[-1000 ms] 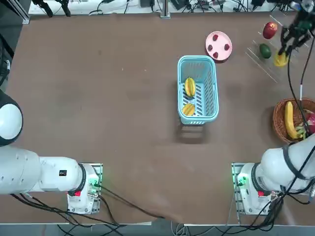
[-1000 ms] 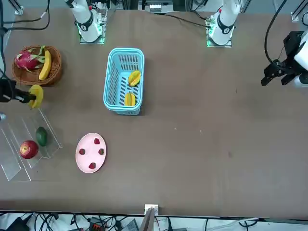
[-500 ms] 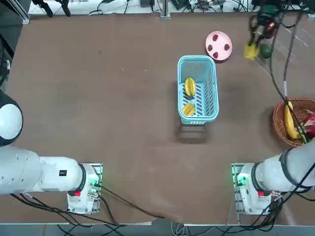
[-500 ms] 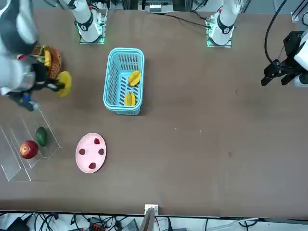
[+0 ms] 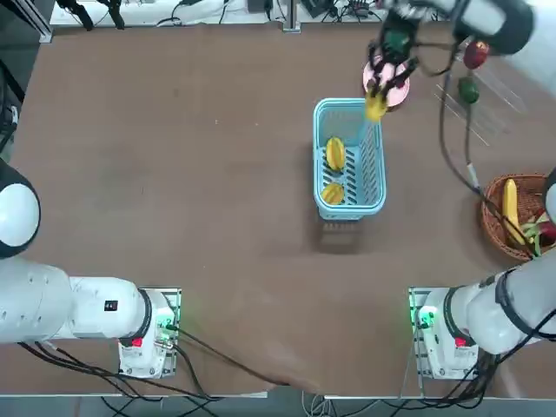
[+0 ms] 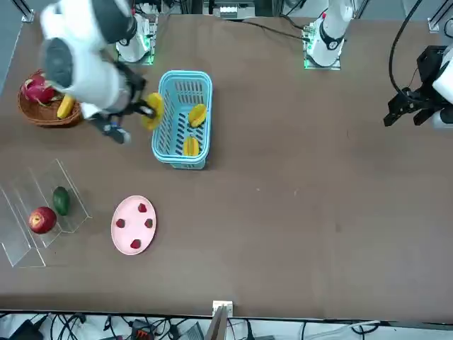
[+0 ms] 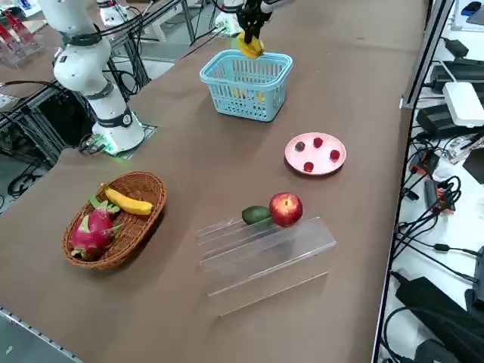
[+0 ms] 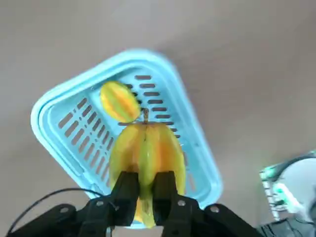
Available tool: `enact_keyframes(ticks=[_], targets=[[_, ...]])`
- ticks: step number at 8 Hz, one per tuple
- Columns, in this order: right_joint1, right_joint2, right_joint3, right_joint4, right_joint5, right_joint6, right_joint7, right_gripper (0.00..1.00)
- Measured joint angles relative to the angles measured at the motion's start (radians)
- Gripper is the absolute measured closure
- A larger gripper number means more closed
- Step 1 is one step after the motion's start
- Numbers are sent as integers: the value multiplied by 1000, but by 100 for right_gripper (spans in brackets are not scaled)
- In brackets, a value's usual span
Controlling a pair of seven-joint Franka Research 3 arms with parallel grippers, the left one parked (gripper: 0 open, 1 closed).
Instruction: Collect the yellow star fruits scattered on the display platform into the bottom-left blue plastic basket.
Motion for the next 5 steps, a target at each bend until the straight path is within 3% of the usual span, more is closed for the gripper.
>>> enact_keyframes(ticks=[1,3,5], targets=[[56,-2,0,-72,-1,70,27,80],[86,-28,-3,-211,-10,130,21,79],[88,-53,-9,-267,-37,136,11,48]])
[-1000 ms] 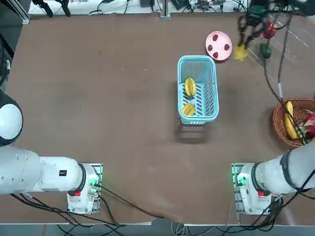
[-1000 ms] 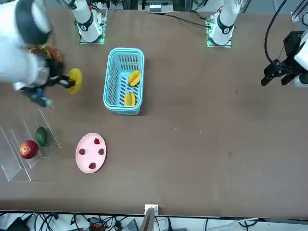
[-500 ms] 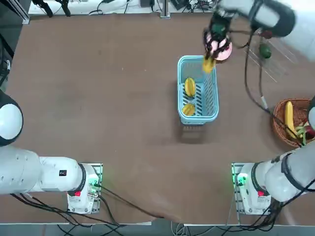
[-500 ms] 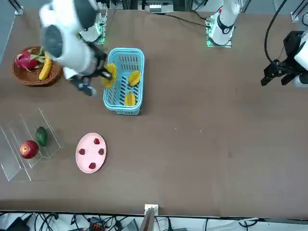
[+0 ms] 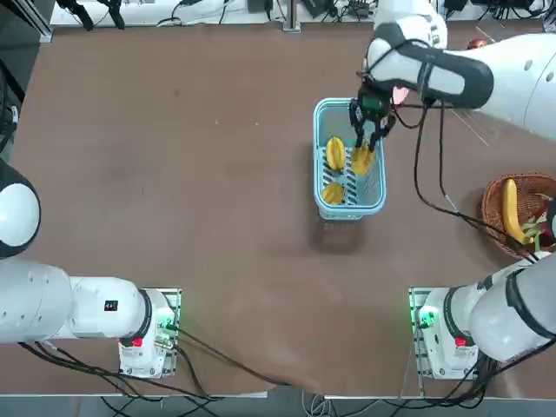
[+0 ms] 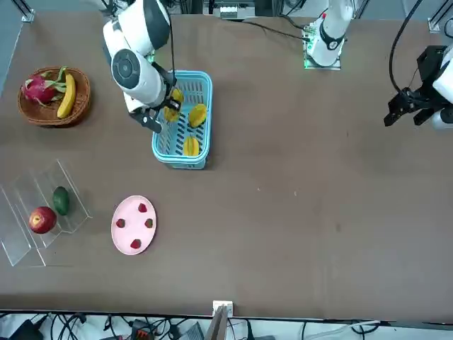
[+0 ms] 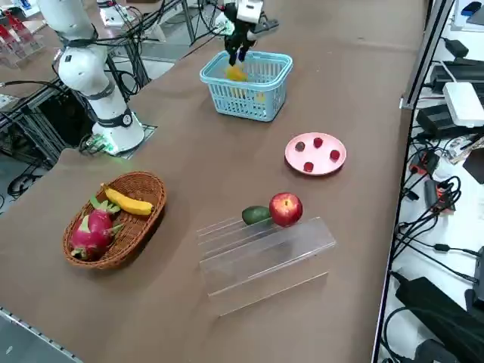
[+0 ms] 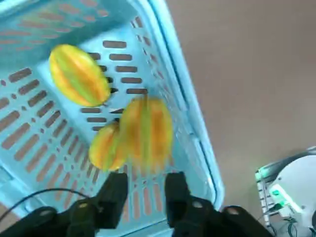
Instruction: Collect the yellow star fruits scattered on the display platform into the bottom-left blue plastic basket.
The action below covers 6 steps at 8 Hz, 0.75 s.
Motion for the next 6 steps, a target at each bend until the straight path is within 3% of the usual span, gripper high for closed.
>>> enact_keyframes(ticks=[3,6], targets=[[-22,-33,-31,78,-93,-62,-18,0],[-194,-48,-47,282,-143,-225,-246,0]])
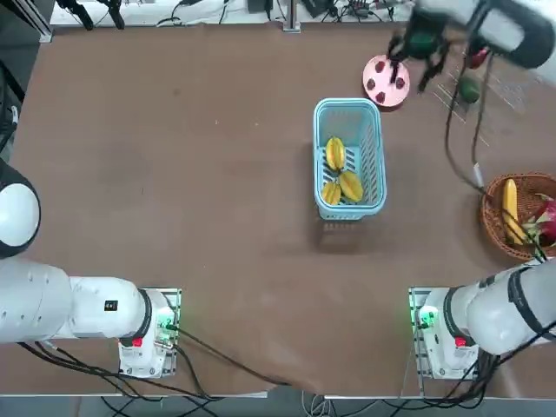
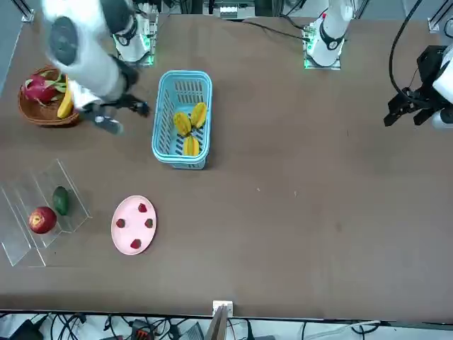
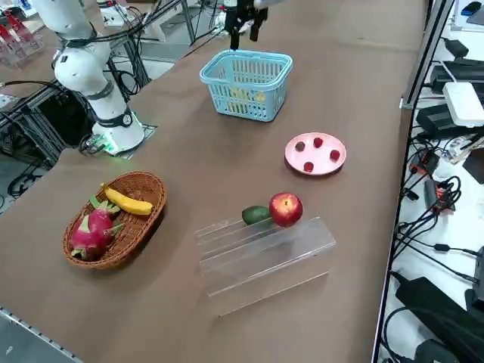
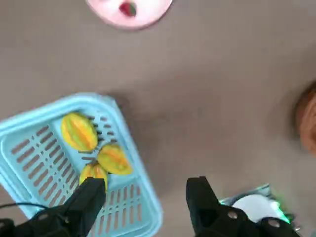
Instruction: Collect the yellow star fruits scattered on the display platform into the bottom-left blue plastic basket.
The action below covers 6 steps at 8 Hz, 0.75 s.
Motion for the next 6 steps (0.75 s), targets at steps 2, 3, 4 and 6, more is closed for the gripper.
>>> enact_keyframes(ticks=[2,3,4,6], targets=[[-115,-2,-6,98,-25,-100,-217,0],[-148,-2,-6,137,-36,-146,-311,0],[-173,-3,-7,168,-39,-177,-378,0],[-218,-3,-7,199,-44,-192,-484,0]])
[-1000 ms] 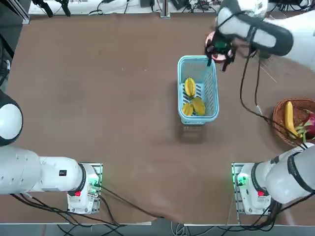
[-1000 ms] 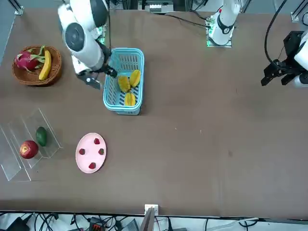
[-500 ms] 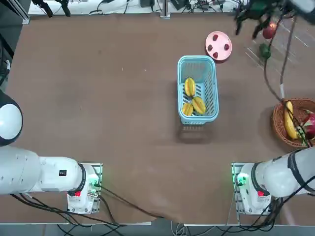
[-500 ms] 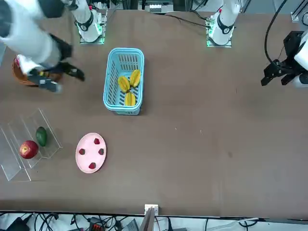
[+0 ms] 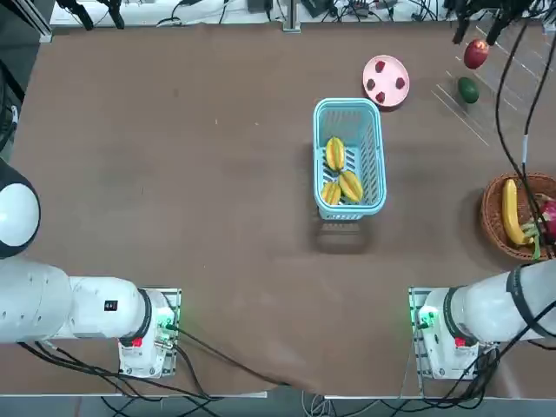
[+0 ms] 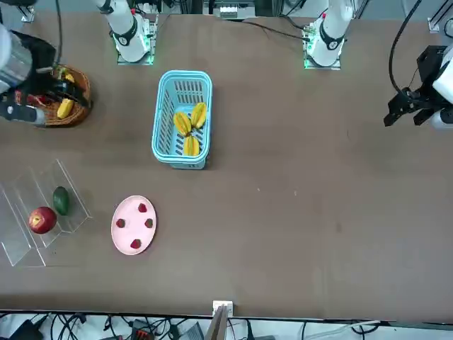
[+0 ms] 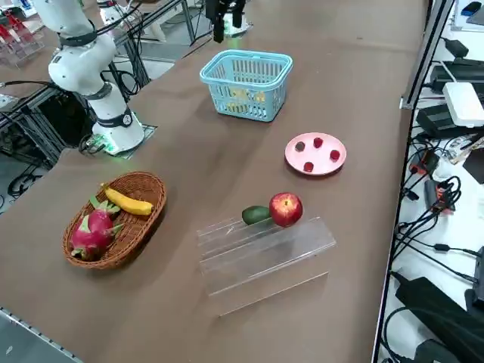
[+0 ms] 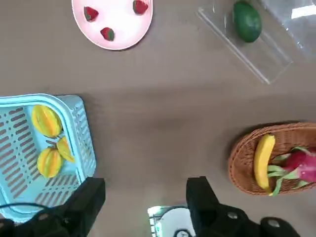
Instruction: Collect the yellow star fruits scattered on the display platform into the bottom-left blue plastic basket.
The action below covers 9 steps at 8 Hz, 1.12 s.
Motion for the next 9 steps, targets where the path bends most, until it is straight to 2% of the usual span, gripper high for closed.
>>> enact_keyframes(ticks=[2,5,9], targets=[[-25,0,-2,31,-2,0,-60,0],[-26,3,3,59,-28,3,-65,0],[-26,11,51,87,-49,7,-68,0]])
